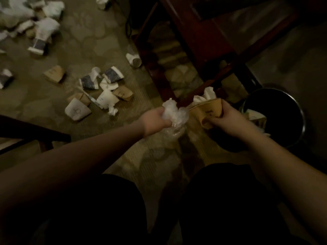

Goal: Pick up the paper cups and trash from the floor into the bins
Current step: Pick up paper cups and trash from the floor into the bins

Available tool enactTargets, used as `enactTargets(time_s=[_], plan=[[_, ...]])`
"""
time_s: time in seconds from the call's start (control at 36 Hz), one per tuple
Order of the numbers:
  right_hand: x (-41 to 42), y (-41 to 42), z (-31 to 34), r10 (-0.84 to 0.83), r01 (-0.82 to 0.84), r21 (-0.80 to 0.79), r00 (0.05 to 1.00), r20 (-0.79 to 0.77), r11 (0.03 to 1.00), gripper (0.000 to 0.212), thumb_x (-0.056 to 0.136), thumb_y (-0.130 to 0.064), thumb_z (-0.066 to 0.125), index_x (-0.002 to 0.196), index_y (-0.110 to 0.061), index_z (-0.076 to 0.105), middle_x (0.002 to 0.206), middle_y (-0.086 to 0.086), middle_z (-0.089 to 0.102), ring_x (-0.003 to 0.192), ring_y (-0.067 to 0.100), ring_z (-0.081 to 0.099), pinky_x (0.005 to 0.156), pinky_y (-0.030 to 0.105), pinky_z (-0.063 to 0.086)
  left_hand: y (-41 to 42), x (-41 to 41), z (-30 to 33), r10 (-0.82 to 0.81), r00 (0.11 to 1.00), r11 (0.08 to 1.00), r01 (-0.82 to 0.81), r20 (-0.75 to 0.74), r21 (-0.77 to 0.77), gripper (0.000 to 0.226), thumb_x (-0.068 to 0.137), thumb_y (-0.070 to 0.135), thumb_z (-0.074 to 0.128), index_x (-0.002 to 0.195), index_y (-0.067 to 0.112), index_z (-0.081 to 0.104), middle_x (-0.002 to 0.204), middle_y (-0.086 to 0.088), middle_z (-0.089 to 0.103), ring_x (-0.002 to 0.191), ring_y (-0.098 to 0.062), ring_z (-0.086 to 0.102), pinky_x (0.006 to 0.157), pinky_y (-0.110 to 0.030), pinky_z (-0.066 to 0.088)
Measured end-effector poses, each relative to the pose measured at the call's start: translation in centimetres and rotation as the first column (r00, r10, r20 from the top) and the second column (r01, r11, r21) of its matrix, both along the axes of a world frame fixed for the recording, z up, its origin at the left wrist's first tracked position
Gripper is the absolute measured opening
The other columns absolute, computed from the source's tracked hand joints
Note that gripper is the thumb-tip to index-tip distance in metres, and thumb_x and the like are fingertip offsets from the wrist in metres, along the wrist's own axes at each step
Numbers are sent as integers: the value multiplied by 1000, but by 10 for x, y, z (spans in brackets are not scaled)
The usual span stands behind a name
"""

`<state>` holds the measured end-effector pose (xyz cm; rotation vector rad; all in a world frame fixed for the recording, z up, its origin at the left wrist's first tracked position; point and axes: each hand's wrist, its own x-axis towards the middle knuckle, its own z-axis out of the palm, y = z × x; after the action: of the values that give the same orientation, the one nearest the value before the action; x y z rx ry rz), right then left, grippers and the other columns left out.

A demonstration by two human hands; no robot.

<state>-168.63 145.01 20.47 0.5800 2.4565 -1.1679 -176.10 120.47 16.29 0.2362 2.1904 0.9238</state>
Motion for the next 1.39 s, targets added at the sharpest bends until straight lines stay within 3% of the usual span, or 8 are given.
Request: enactTargets(time_s=[0.11, 0.25, 0.42, 0.69, 0.89, 1.0, 1.08, 1.39], plan=[[27, 43, 23, -153, 153, 41, 988, -1, 987, 61, 89, -26, 72, 141, -30, 41, 113, -8, 58, 96, 13, 59, 86, 33, 49, 54, 7, 12, -90, 995, 993, 93, -42, 70, 35, 87, 28, 68, 118, 16, 59, 99, 1, 63, 80, -9, 60, 57, -19, 45], [64, 101, 49, -451, 465, 85, 881, -143, 881, 59, 89, -20, 71, 142, -24, 44, 116, -5, 59, 106, 18, 59, 90, 34, 47, 135, 15, 39, -183, 976, 977, 193, -115, 90, 51, 98, 24, 58, 142, 4, 41, 134, -13, 53, 122, -28, 53, 84, -26, 40], [97, 162, 79, -687, 698, 38, 713, -140, 715, 66, 79, -37, 73, 137, -47, 43, 128, -11, 59, 116, 19, 59, 99, 51, 49, 214, 16, 61, -200, 961, 965, 227, -193, 130, 44, 87, 28, 69, 124, 9, 54, 119, -11, 64, 109, -28, 62, 85, -34, 47], [107, 206, 81, -787, 794, -51, 590, -180, 606, 65, 94, -27, 63, 151, -31, 31, 120, -10, 51, 101, 12, 56, 81, 33, 47, 308, 20, 57, -337, 889, 940, 337, -310, -56, 51, 93, 23, 60, 136, 3, 42, 126, -15, 58, 114, -32, 58, 93, -40, 46], [84, 219, 36, -737, 725, -134, 665, -119, 676, 75, 89, -31, 70, 151, -26, 29, 125, -8, 53, 116, 19, 57, 101, 42, 49, 351, 16, 38, -528, 785, 846, 454, -323, -281, 47, 99, 30, 44, 140, 7, 39, 137, -17, 49, 121, -37, 53, 98, -47, 45], [73, 216, 7, -571, 571, 21, 817, 84, 820, 85, 89, -50, 66, 156, -25, 19, 147, 3, 48, 123, 25, 55, 97, 35, 46, 361, 7, 13, -613, 777, 772, 551, -143, -318, 69, 91, 52, 44, 143, 7, 35, 146, -22, 41, 129, -38, 46, 107, -46, 40], [68, 221, 4, -496, 484, 119, 861, 112, 867, 93, 89, -56, 63, 159, -24, 12, 160, 7, 31, 140, 30, 39, 110, 40, 38, 345, 12, 33, -636, 747, 760, 563, -192, -324, 74, 95, 40, 60, 153, 8, 26, 149, -15, 37, 135, -35, 42, 103, -40, 41], [41, 207, 49, -218, 221, 438, 974, -59, 871, 61, 97, -39, 58, 151, -17, 37, 153, 7, 38, 135, 25, 43, 105, 36, 40, 286, -14, 63, -366, 882, 927, 374, -295, -33, 40, 94, 28, 63, 133, 18, 57, 109, 4, 59, 87, -9, 58, 74, -26, 51]])
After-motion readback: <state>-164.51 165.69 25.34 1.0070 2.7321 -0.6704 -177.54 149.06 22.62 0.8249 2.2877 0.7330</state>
